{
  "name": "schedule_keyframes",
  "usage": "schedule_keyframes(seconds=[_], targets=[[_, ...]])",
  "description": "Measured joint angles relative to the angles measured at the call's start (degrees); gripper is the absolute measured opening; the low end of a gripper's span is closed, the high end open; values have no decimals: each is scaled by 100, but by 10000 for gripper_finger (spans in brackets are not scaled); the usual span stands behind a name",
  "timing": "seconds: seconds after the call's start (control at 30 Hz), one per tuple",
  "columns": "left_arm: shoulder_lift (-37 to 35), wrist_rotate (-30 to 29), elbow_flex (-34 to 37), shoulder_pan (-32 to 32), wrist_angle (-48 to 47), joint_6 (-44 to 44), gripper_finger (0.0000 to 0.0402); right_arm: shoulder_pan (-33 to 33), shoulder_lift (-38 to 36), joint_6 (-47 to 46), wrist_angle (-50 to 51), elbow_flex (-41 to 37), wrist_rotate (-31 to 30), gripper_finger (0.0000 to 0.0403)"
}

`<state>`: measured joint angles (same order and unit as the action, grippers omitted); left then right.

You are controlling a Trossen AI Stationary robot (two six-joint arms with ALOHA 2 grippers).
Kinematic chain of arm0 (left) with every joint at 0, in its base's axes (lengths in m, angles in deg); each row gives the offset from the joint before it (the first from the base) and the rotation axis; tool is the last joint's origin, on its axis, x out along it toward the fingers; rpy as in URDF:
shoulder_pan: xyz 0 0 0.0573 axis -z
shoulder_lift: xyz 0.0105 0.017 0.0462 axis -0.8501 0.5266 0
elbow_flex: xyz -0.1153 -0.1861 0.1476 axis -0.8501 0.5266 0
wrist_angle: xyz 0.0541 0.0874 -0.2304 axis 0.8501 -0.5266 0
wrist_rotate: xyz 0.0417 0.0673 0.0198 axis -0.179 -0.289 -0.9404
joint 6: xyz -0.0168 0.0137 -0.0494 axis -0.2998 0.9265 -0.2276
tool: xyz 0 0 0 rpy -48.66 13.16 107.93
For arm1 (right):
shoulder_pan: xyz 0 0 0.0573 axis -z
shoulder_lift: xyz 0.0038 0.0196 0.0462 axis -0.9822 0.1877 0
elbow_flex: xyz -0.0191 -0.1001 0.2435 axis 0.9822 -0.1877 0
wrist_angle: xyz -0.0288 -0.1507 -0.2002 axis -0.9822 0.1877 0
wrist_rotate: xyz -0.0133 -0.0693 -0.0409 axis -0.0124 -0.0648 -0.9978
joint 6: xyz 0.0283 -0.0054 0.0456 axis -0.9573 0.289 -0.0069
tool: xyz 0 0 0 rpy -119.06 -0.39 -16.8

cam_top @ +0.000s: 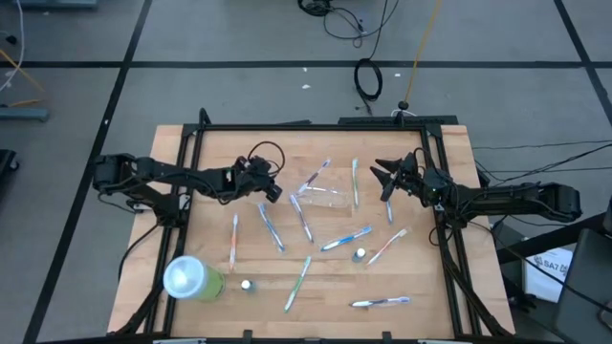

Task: Pick & Place toothbrushing station
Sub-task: Put the top mouthwash into the transparent organizer

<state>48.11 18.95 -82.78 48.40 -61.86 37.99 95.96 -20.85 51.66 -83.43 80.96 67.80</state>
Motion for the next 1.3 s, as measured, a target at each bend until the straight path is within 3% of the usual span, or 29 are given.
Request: schedule_keyframes(seconds=[0.4, 0.77, 1.03, 1.3], targets=[[7, -61, 2, -28, -125, -118, 167, 0, 0, 17, -68, 0, 0, 160], [7, -63, 2, -26, -107, -169, 92, 0, 0, 18, -70, 0, 0, 160], [0, -171, 9, -26, 116, -112, 110, 0, -1, 20, -85, 0, 0, 160], [-291, -175, 8, -11, 798, 238, 90, 0, -1, 18, -90, 0, 0, 160]])
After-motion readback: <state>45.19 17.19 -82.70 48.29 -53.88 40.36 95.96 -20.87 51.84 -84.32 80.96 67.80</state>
